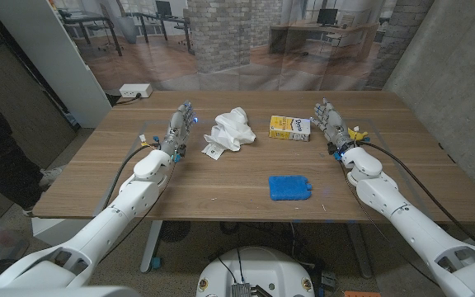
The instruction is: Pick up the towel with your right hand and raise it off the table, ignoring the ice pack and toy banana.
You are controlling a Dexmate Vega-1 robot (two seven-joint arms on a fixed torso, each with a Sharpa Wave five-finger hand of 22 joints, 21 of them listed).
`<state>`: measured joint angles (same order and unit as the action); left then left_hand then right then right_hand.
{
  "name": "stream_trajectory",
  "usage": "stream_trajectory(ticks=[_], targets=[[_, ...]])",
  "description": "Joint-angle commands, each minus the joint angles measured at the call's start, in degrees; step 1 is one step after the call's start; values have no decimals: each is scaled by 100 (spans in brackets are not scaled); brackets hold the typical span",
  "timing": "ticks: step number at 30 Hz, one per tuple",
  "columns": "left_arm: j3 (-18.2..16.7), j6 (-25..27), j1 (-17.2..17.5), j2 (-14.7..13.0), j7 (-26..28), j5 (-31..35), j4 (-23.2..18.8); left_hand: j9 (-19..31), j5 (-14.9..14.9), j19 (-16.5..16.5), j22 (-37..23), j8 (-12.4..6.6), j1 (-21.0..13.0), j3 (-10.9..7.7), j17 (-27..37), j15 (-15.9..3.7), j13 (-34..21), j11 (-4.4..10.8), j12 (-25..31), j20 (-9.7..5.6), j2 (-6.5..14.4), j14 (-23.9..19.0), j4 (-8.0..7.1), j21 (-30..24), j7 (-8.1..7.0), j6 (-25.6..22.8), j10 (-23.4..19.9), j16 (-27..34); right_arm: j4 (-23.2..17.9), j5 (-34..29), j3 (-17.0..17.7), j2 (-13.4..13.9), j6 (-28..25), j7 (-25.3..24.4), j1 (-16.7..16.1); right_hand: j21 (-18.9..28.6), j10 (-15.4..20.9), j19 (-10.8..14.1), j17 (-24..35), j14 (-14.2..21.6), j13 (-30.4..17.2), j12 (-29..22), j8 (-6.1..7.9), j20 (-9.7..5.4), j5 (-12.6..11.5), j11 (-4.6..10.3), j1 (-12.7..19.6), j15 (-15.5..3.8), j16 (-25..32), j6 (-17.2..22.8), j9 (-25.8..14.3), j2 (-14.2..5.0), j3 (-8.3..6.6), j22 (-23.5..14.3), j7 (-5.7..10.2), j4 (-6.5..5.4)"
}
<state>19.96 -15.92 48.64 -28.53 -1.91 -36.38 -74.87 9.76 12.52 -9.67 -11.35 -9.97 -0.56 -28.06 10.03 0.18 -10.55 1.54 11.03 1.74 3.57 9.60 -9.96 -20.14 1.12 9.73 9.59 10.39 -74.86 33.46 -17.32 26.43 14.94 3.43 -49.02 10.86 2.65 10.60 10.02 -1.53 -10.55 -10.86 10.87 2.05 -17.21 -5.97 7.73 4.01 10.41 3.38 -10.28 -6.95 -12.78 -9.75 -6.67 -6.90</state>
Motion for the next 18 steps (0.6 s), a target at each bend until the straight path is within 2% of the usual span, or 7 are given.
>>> stream_trajectory(ticks=[1, 9, 18], targets=[[-307, 144, 97, 212, -144, 264, -46, 14, 24, -287, -25, -28, -2, -32, 18, -2, -27, 2, 33, 9, 385, 924, 4, -34, 7, 637, 595, 30, -136, -1069, 1075, -851, -441, 538, -187, 34, 9, 42, 10, -2, -9, -31, 22, 17, -28, -58, 76, 57, 44, 0, -26, -99, -48, -14, -34, 20], [-445, 185, 134, 313, -211, 376, -39, 15, 26, -289, -25, -33, -4, -20, 18, 7, -28, 3, 38, 31, 387, 919, 6, -29, 18, 632, 588, 34, -262, -1739, 1516, -1242, -609, 768, -200, 33, 9, 43, 9, 6, -9, -27, 21, 26, -22, -65, 105, 68, 44, 4, -26, -91, -63, -14, -42, 44], [-539, 201, 160, 376, -255, 434, -28, 15, 28, -273, -24, -43, -8, -10, 17, 13, -28, 3, 48, 34, 388, 906, 8, -30, 22, 610, 566, 39, -426, -2315, 1751, -1482, -690, 878, -197, 34, 24, 53, 6, 15, -10, -28, 22, 35, -16, -72, 144, 84, 44, 10, -26, -84, -84, -14, -46, 76]])
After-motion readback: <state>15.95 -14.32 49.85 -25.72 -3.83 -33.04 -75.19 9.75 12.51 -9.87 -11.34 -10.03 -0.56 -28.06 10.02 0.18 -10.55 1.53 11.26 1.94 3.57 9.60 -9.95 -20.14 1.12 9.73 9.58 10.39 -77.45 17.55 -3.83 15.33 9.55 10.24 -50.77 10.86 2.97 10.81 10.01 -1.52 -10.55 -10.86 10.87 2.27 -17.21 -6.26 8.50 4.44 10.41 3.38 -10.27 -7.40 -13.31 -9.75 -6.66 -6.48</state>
